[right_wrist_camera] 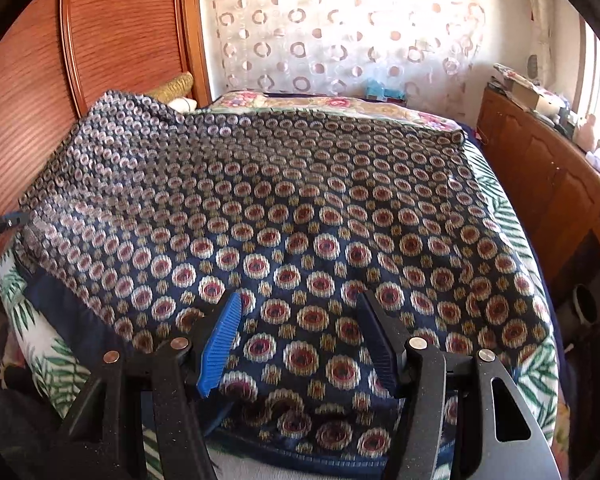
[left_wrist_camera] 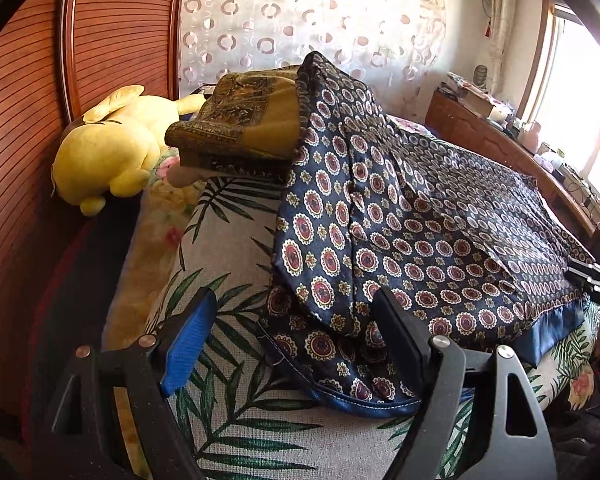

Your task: Fold small clothes

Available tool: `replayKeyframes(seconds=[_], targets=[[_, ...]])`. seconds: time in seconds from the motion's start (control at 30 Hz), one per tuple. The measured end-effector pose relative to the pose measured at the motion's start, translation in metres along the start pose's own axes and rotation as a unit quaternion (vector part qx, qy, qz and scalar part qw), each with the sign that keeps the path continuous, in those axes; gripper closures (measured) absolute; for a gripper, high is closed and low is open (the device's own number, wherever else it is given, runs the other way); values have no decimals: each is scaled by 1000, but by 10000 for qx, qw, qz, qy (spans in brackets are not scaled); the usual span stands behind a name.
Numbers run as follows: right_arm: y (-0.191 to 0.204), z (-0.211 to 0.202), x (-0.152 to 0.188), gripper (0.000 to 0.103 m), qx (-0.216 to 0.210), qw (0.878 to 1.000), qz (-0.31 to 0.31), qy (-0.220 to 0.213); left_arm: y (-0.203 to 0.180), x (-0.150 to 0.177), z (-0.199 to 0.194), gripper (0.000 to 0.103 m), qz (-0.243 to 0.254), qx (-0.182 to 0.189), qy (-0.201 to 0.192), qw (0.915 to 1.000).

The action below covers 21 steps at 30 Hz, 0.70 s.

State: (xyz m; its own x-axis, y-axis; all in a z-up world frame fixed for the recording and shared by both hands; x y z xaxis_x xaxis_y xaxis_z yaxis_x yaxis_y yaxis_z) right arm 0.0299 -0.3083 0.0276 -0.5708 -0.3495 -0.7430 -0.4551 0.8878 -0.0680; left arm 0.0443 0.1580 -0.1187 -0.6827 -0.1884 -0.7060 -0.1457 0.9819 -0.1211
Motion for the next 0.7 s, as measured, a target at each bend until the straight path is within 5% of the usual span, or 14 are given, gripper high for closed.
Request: replayKeyframes(seconds=[0.4,0.7], targets=[[-2,-13,19,39,72,9998,77,-159,-2,0,5,22,16,33,-21,10000],[-2,-13,22,37,51,9998,73,-195,-2,2,6,51,-47,182,43,9998]])
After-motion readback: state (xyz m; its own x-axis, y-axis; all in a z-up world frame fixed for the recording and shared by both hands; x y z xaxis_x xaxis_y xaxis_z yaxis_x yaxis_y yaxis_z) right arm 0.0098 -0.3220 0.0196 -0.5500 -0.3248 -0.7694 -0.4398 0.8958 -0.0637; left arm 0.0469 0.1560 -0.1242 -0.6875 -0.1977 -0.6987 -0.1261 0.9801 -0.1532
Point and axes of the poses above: each gripper's, at about its wrist camera, not at the fingertips, and z roughly the way its jaws point, y to its left, x to its underside, the point moved 2 cm from there along z, roughly the way its jaws point, and after that the axes turned 3 degrees about -x, right-handed, at the moved point
